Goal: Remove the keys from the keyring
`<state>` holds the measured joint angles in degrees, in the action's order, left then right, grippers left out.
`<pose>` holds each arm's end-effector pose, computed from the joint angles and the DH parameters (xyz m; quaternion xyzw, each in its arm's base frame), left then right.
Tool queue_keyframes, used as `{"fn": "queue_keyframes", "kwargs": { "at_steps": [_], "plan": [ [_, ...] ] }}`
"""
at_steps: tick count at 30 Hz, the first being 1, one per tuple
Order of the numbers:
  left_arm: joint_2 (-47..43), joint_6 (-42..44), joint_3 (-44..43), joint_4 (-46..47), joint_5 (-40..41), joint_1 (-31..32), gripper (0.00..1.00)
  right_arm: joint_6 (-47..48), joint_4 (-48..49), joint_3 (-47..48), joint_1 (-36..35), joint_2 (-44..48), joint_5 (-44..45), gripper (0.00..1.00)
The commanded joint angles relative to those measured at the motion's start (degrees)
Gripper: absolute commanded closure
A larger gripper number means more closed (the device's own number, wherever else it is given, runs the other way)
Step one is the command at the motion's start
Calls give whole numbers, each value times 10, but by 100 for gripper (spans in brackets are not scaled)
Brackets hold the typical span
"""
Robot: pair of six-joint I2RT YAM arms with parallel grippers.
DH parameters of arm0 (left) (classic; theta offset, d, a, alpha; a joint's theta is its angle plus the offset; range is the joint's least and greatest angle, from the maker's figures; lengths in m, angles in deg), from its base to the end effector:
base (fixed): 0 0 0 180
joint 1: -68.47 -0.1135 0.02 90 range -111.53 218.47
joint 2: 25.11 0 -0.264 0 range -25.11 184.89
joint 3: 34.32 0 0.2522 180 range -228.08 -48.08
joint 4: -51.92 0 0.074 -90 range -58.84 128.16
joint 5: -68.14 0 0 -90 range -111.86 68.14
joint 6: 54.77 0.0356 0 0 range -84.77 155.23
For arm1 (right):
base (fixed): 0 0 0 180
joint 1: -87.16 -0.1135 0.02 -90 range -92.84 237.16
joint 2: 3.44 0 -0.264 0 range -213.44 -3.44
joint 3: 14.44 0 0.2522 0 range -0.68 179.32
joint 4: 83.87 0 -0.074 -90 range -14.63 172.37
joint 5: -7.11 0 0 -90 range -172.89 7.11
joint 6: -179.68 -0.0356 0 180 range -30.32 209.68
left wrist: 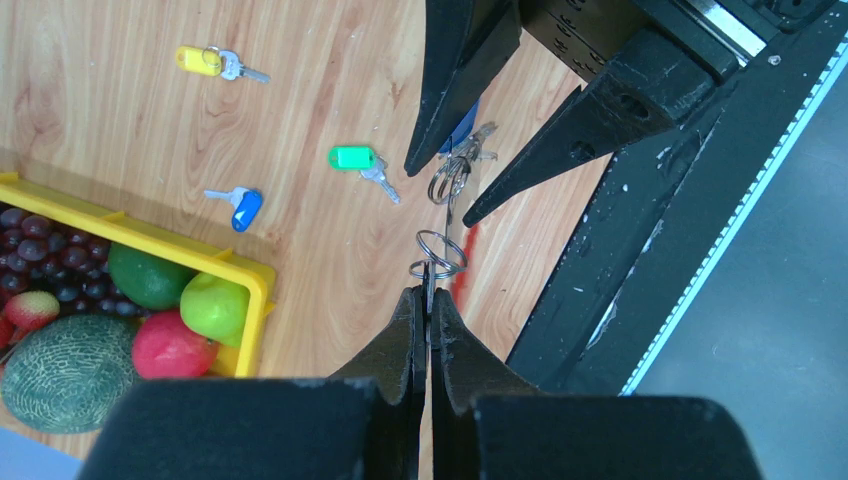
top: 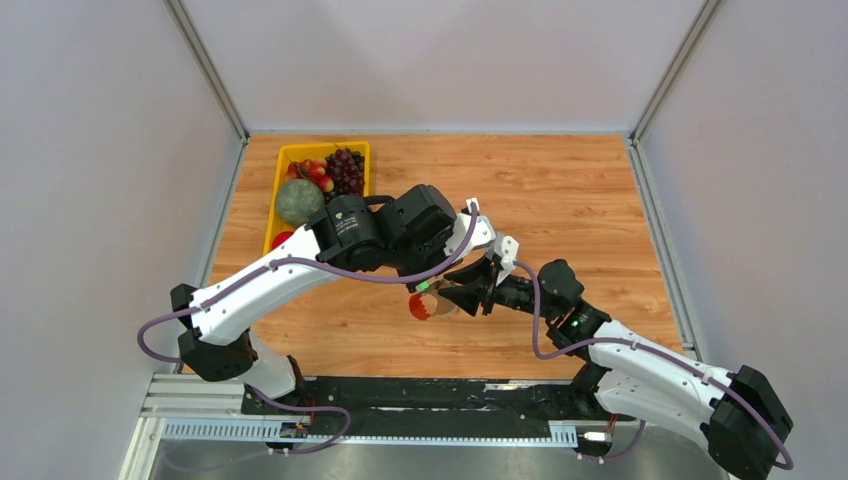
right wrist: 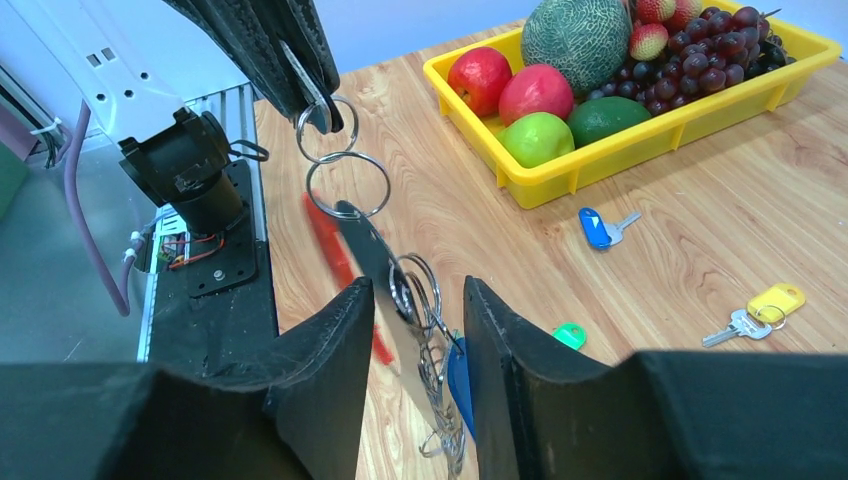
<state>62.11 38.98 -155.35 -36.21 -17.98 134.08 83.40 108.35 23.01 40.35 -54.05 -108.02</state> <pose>0.1181 -0.2546 0.4286 0.5328 0.7883 -0.1297 0.2792 0.1288 0.1593 0.2584 -0.3841 0.5999 0.4446 0.5430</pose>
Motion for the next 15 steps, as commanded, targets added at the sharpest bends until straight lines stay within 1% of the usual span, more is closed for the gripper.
{"fn": "queue_keyframes", "kwargs": {
  "at_steps": [1, 7, 15],
  "plan": [
    [-8, -13, -4, 12, -4, 3, 100, 0, 11, 24, -3, -3, -9, 58],
    [-7, -15, -5, 13, -7, 3, 100, -7, 12, 28, -2, 3, 7, 52],
    [-6, -16, -6, 13, -7, 4, 100, -5, 2, 31, -2, 15, 35, 49]
  ]
}}
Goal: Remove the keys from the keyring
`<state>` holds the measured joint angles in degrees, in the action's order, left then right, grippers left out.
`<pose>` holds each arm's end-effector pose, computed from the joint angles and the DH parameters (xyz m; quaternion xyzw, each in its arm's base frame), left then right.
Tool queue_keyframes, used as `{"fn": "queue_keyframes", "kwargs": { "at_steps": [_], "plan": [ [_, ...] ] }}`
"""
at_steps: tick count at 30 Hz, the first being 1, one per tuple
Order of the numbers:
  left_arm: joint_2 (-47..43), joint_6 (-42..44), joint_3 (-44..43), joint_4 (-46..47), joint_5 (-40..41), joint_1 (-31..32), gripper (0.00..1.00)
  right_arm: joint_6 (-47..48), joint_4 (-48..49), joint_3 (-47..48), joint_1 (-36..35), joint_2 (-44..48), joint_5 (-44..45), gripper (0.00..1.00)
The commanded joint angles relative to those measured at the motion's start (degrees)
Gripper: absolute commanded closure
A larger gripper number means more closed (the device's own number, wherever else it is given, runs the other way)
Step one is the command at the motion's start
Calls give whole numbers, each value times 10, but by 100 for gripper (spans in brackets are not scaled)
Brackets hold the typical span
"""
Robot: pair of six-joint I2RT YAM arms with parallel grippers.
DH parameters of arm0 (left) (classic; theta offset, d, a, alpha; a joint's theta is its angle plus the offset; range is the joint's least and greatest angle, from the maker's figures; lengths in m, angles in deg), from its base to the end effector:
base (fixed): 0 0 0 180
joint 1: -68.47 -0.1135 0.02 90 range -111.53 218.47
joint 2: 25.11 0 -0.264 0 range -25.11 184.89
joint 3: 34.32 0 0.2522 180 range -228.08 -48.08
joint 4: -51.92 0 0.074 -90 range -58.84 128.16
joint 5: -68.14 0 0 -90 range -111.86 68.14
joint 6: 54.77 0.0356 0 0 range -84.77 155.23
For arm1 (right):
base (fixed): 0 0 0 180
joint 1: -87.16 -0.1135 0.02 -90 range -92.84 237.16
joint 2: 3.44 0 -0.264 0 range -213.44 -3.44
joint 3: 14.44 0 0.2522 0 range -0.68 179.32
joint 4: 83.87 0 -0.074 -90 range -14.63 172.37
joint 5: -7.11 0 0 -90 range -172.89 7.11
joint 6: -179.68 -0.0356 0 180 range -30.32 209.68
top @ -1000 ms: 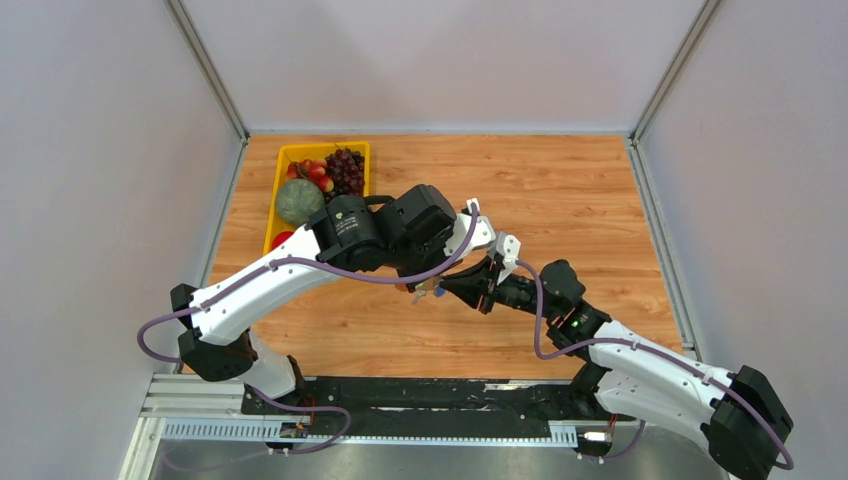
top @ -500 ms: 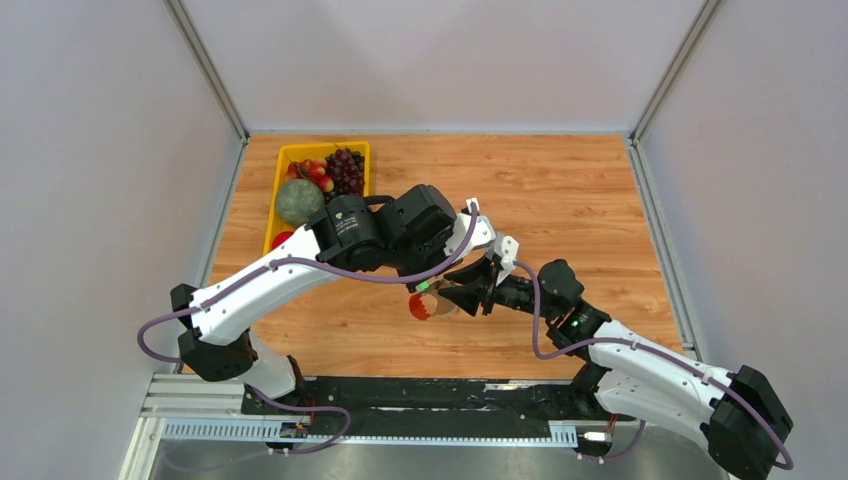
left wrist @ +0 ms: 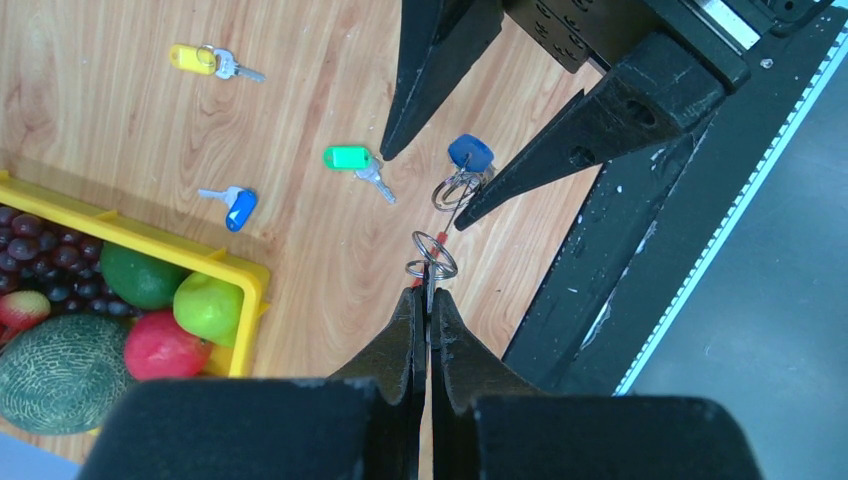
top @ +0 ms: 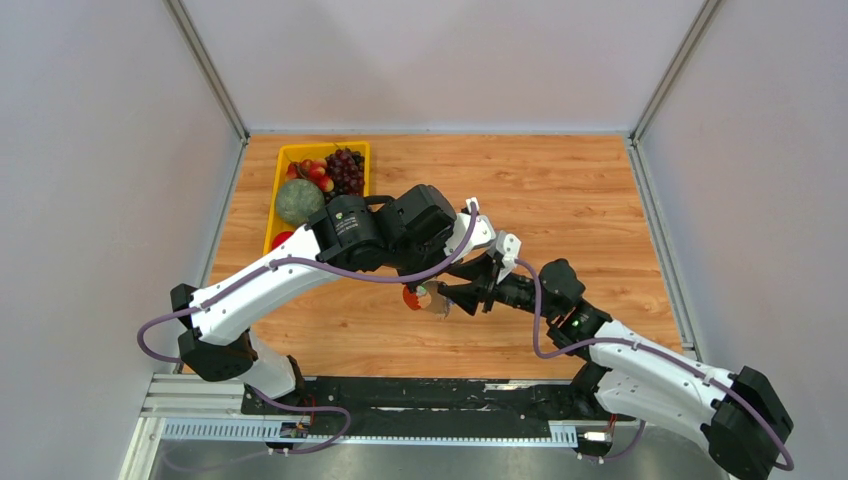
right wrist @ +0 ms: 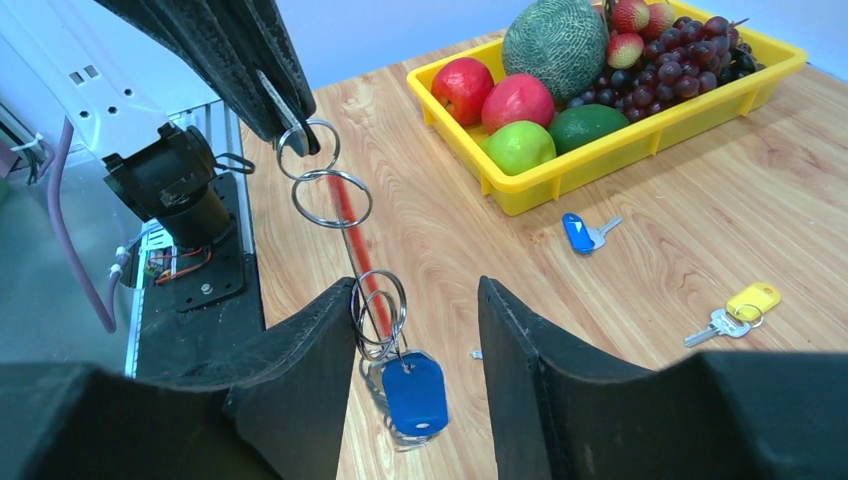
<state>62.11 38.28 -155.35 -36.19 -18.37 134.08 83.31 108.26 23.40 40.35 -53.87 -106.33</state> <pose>0.1179 -0.2547 0.4286 0.5289 0.7910 -0.1343 0.2769 0.1297 0.1589 0.2612 -0.3745 0.6029 0.4376 0.5521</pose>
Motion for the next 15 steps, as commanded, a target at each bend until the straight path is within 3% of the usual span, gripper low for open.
{"fn": "queue_keyframes", "kwargs": {
  "at_steps": [1, 15],
  "plan": [
    [-6, -9, -6, 13, -3, 3, 100, -4, 2, 27, -2, 15, 19, 49],
    [15, -26, -18, -1, 8, 3, 100, 2, -5, 33, -6, 44, -19, 45]
  ]
}}
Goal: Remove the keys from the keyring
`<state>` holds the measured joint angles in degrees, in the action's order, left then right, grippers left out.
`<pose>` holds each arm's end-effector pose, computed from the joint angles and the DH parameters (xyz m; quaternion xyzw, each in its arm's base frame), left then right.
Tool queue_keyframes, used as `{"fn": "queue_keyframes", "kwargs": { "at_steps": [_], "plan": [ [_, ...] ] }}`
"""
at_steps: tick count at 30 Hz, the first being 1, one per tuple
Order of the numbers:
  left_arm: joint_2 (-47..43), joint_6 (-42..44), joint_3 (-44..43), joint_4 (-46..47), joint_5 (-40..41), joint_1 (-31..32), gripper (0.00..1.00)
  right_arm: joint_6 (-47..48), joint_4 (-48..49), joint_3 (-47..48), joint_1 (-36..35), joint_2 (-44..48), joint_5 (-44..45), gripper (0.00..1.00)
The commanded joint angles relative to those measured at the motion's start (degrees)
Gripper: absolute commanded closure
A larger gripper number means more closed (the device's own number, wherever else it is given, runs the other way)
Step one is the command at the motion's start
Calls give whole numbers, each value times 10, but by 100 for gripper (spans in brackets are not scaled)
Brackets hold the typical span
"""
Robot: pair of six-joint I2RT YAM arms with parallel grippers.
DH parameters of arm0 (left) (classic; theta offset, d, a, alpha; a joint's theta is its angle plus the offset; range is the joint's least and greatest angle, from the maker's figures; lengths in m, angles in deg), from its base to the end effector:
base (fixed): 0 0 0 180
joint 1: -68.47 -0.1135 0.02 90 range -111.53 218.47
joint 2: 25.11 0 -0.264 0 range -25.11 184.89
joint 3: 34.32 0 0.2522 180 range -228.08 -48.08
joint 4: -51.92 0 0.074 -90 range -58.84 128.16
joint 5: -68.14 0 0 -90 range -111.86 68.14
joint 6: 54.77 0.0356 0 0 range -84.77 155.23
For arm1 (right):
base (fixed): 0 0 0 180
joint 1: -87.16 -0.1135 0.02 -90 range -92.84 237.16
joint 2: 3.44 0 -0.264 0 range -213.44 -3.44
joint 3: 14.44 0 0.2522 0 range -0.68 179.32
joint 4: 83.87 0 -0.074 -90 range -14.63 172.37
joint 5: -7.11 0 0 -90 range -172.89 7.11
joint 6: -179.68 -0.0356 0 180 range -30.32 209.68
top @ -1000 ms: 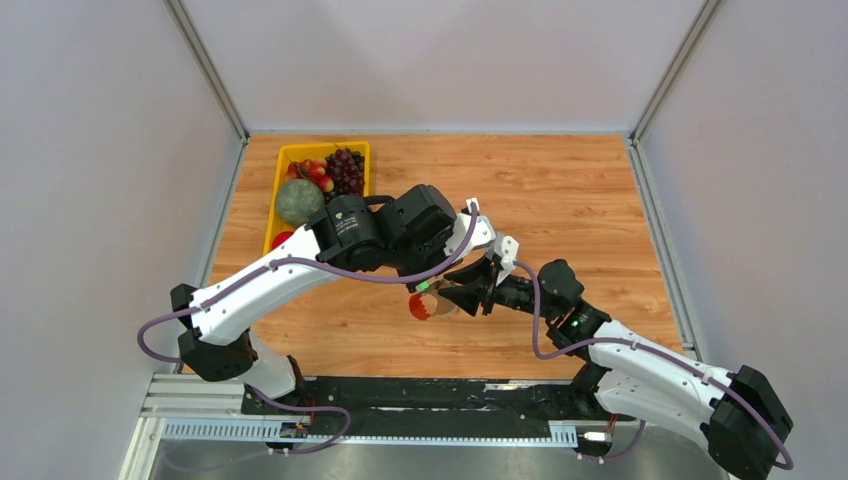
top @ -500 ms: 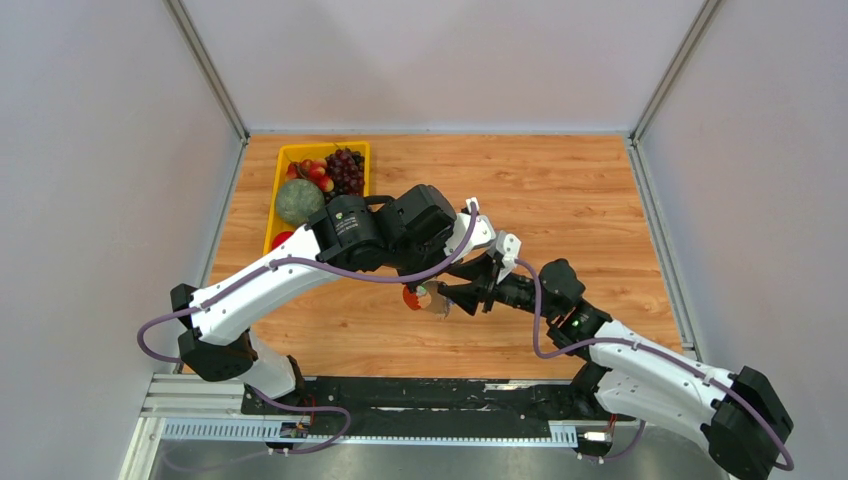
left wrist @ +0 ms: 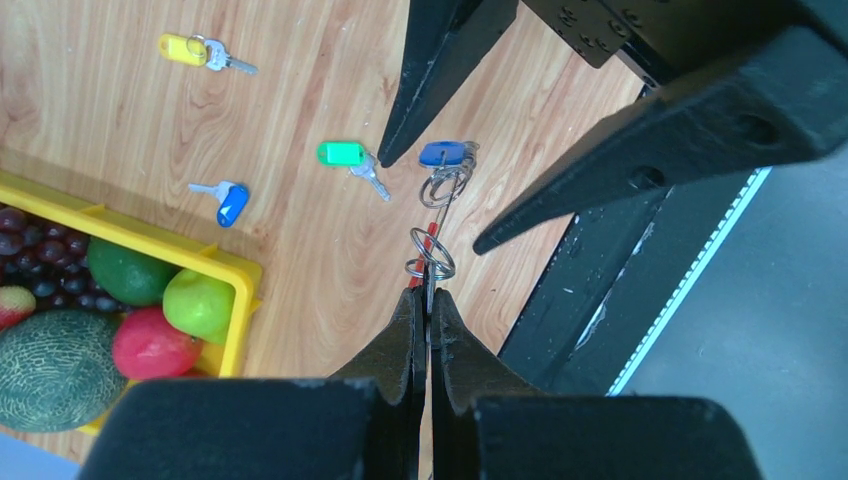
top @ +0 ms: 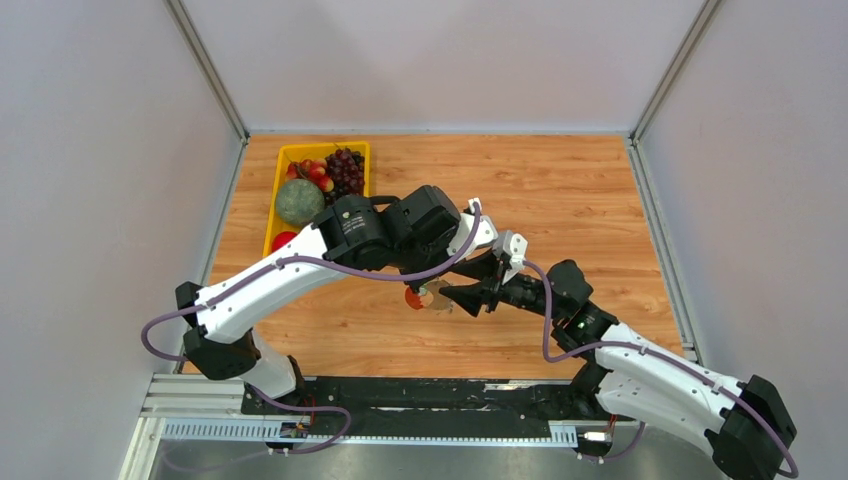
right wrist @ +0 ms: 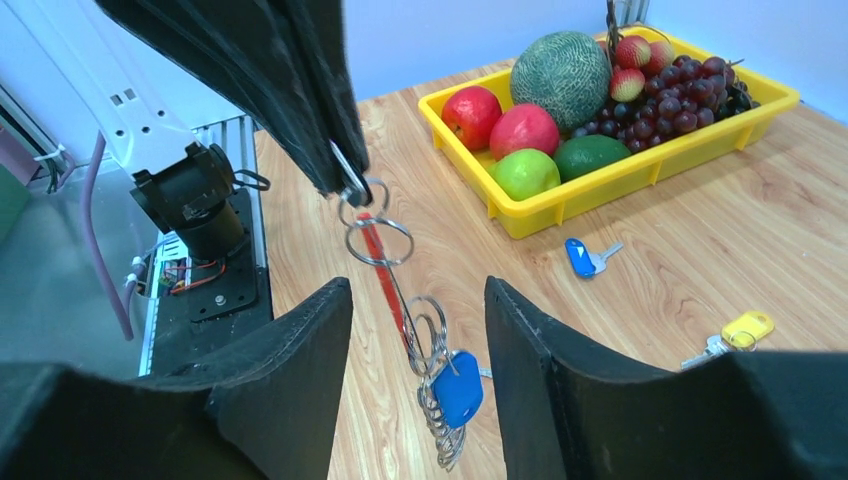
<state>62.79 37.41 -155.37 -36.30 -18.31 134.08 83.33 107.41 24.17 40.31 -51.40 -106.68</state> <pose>0.1194 -0.2579 0.4254 0.5240 0.7966 -0.1326 0.2707 0.1253 0.1547 0.2722 -0.3744 0.5868 0.4431 0.5649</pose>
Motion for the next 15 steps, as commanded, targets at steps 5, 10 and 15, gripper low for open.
{"fn": "queue_keyframes", "kwargs": {
  "at_steps": [5, 10, 15],
  "plan": [
    [14, -18, -21, -4, 14, 3, 100, 10, -5, 26, -9, 33, -21, 45],
    [23, -29, -28, -9, 26, 3, 100, 21, -23, 30, -10, 44, -31, 48],
    [31, -38, -38, -12, 26, 3, 100, 23, -31, 25, -10, 51, -42, 51]
  ]
}}
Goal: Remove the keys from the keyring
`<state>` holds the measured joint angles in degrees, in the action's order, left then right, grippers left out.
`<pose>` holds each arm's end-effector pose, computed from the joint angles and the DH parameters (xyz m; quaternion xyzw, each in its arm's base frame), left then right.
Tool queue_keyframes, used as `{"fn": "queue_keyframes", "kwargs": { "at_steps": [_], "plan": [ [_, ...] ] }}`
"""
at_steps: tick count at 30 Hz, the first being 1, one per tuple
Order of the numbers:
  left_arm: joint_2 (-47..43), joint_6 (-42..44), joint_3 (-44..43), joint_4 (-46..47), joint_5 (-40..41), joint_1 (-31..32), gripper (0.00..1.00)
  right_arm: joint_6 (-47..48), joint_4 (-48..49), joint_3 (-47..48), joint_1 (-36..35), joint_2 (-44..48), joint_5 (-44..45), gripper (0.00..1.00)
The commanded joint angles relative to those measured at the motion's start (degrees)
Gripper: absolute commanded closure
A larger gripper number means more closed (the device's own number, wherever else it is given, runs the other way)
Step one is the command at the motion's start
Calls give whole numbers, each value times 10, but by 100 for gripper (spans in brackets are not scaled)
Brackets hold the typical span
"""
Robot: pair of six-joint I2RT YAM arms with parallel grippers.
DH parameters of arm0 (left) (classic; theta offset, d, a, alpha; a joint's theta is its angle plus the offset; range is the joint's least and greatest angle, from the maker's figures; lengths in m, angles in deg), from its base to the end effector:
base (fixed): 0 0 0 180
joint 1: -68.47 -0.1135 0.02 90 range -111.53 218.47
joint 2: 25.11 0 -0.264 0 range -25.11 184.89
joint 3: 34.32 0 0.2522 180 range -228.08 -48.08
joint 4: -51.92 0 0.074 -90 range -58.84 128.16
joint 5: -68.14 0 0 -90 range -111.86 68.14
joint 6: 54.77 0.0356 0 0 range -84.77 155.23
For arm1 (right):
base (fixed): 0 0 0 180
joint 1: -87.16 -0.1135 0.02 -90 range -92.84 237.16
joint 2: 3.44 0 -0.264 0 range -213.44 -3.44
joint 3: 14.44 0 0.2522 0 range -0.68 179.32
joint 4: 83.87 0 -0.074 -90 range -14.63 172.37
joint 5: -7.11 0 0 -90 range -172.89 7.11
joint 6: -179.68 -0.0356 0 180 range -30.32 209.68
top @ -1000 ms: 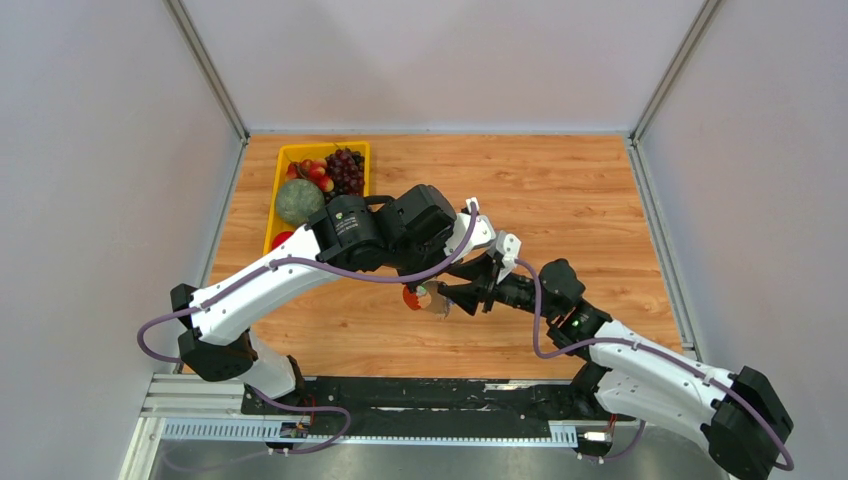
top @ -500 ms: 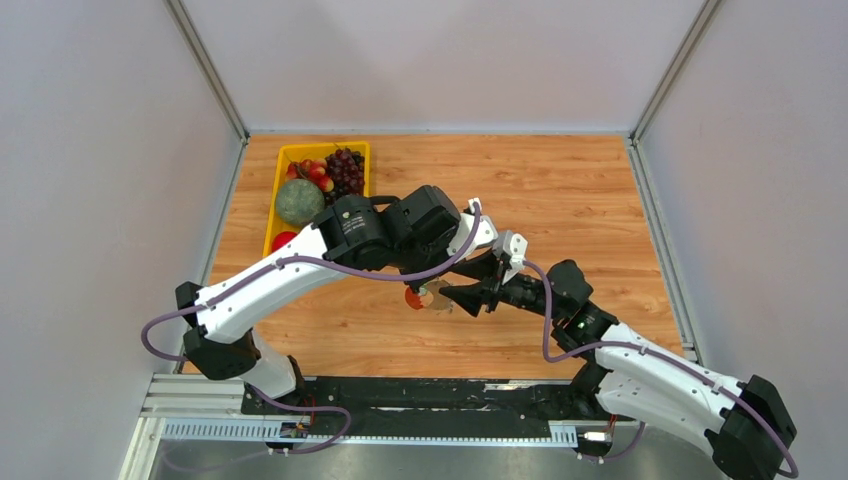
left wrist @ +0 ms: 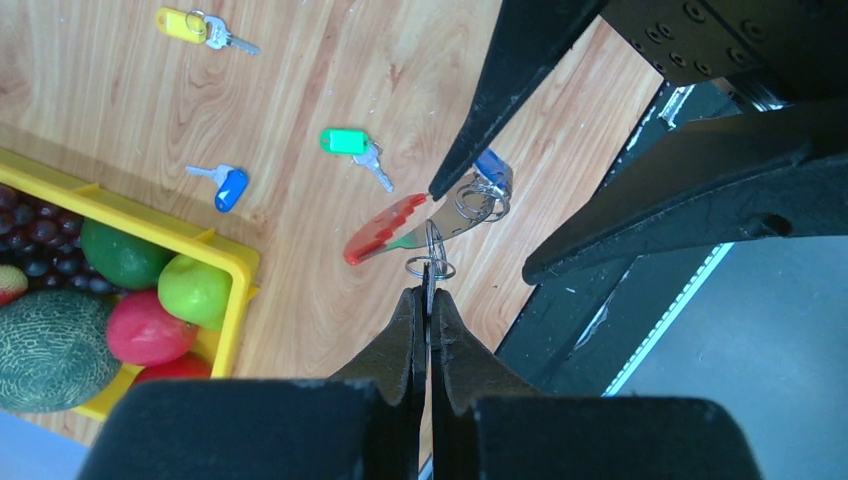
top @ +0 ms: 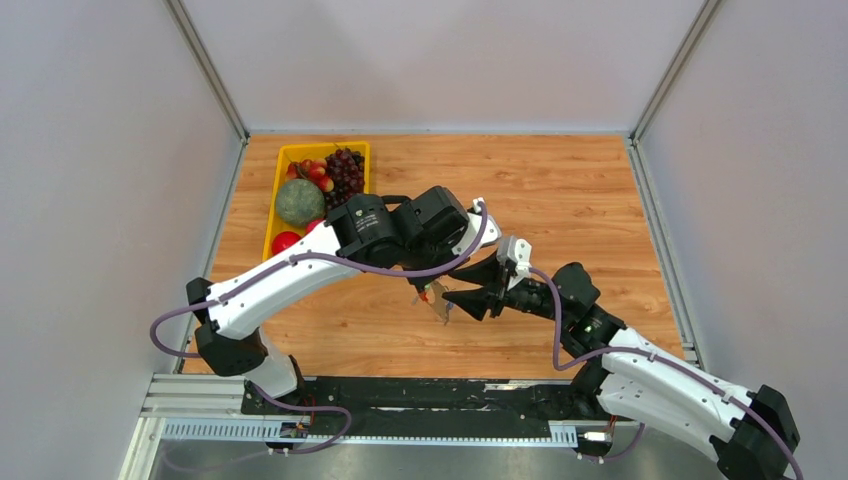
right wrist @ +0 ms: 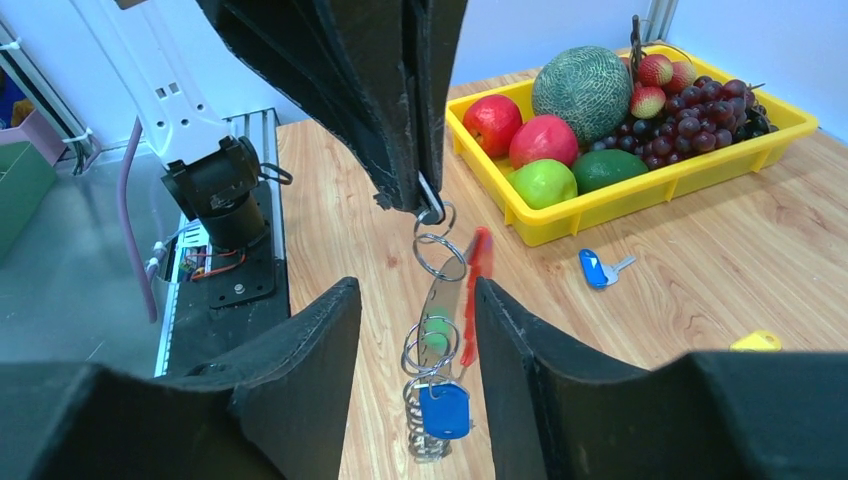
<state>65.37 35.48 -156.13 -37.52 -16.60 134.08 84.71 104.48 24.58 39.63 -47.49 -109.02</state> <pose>0.1250 -0.2677 0.4157 0.5116 0.8130 -0.1110 0.2548 0.1149 0.1487 0.2811 -0.3958 0.5633 0.4525 0.5668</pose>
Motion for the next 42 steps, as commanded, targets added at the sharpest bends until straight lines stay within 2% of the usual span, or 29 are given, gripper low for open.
{"fn": "queue_keyframes", "kwargs": {
  "at_steps": [1, 13, 29, 36, 42],
  "plan": [
    [8, -19, -31, -1, 8, 3, 100, 8, 2, 18, -4, 14, -19, 51],
    [26, -28, -51, -6, 15, 3, 100, -4, 37, 1, -8, 10, -29, 53],
    [30, -28, -53, -6, 20, 3, 100, 6, 9, -7, -7, 37, -18, 55],
    [30, -31, -52, -6, 17, 3, 100, 3, 9, -16, -8, 45, -53, 59],
    [30, -33, -52, -6, 11, 3, 100, -8, 34, -17, -9, 25, -67, 57]
  ]
}}
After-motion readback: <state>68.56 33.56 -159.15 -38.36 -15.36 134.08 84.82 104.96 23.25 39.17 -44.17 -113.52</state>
